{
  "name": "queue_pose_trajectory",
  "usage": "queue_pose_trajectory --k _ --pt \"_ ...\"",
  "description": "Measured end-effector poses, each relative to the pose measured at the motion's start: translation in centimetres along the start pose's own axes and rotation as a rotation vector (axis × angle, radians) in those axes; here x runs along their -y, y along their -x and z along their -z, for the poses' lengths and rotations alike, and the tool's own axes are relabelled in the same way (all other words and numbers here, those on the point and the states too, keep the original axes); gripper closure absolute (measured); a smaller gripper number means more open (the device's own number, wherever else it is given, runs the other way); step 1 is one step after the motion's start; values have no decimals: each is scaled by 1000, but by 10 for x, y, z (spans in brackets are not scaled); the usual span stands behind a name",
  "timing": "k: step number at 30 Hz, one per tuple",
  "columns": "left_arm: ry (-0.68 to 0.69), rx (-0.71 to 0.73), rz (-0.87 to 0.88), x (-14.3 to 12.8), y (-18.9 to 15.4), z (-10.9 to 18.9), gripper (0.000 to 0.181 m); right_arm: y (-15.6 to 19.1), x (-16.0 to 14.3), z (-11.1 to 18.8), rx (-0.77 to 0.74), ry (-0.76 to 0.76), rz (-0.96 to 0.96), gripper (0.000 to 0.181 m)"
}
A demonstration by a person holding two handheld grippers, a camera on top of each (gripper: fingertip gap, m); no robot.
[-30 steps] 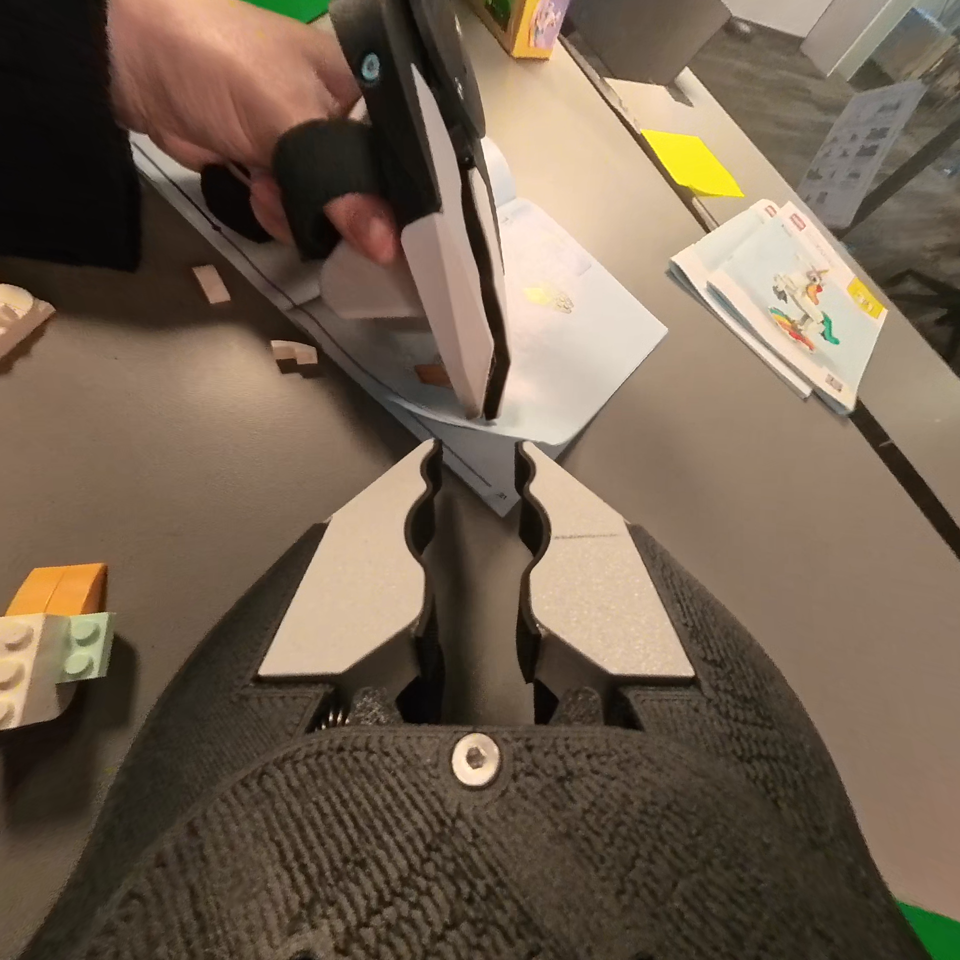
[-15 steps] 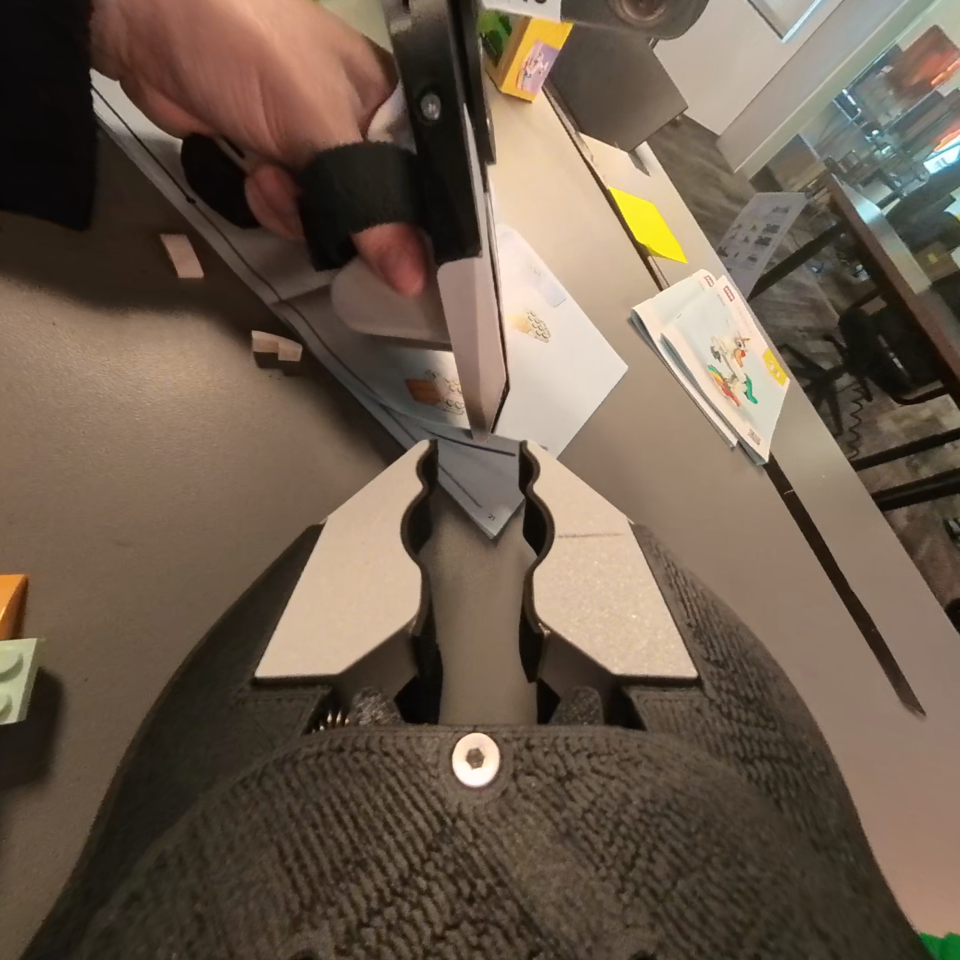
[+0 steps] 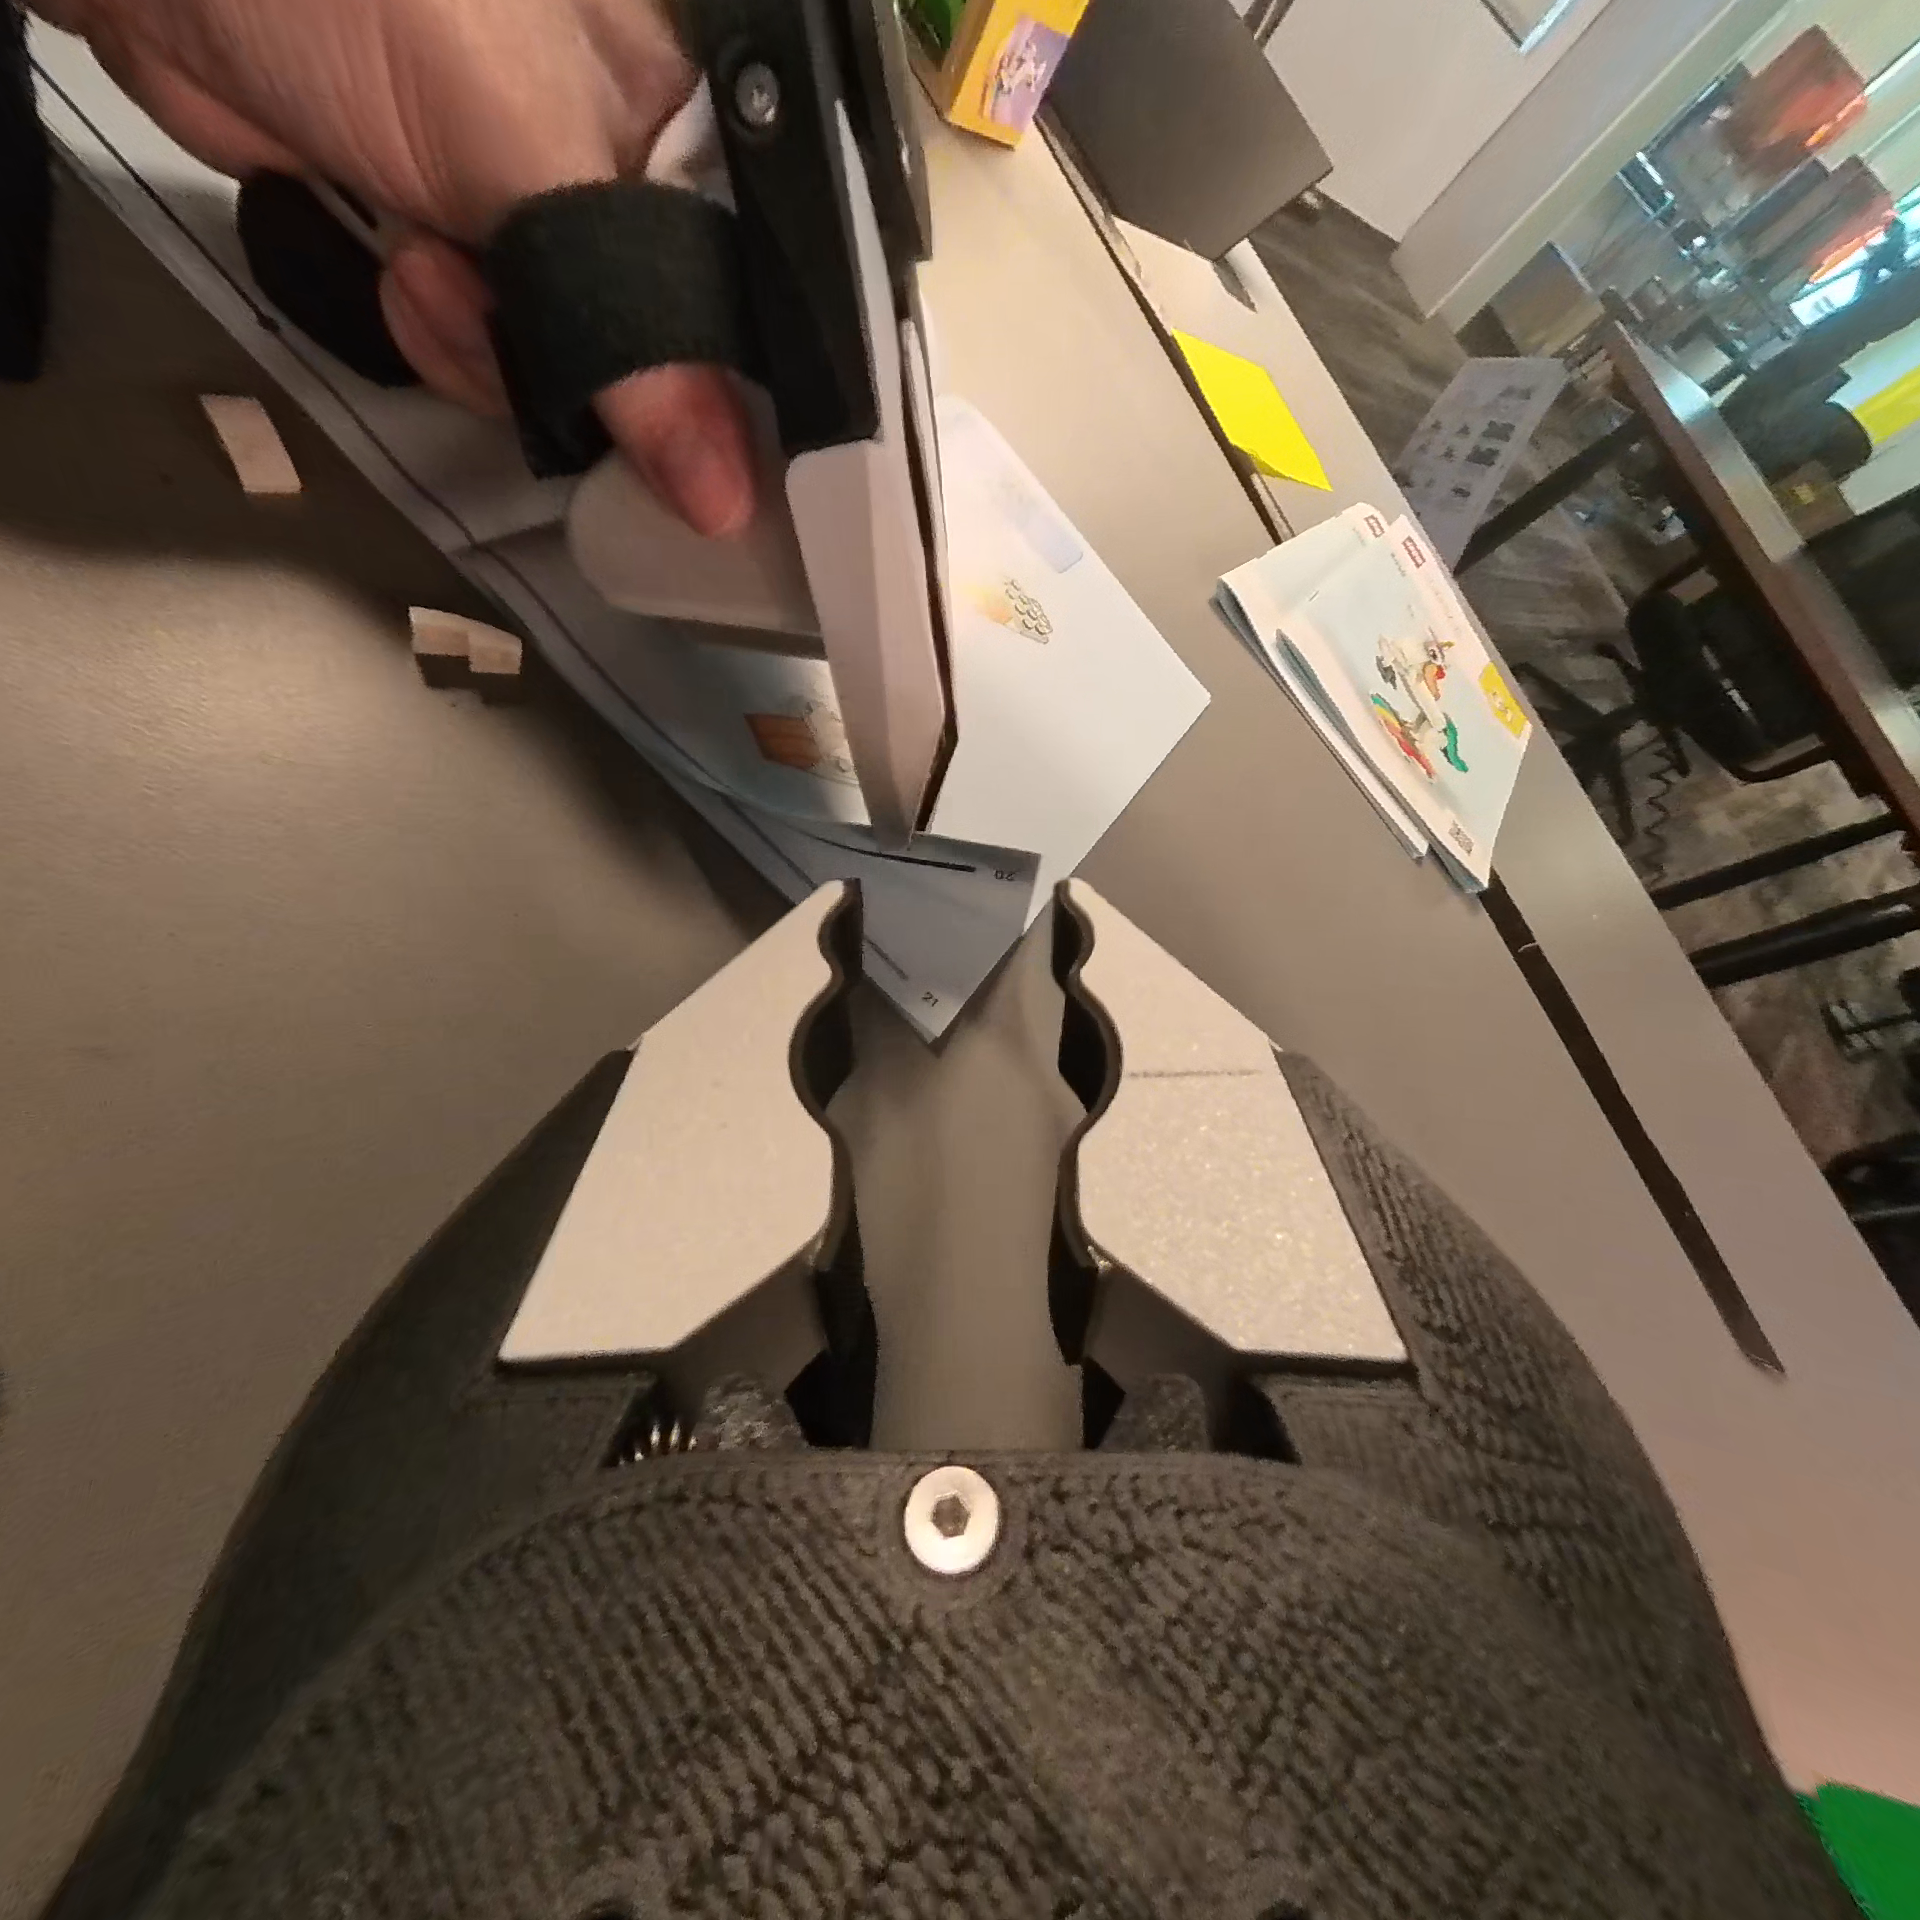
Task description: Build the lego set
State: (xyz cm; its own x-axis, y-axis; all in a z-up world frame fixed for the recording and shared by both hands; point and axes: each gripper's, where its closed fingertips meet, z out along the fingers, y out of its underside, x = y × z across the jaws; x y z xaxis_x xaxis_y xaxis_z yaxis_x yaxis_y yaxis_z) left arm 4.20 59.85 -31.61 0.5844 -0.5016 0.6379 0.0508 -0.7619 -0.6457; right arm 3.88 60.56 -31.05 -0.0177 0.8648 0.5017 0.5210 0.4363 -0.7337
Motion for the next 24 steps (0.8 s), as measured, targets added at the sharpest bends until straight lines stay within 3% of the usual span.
queue_pose_trajectory --k 9,24 --pt "6 0 -6 -1 -1 -1 174 7 4 -2 55 -16 -3 137" --pt "8 3 -3 -1 0 0 177 10 4 -1 91 -14 -22 147"
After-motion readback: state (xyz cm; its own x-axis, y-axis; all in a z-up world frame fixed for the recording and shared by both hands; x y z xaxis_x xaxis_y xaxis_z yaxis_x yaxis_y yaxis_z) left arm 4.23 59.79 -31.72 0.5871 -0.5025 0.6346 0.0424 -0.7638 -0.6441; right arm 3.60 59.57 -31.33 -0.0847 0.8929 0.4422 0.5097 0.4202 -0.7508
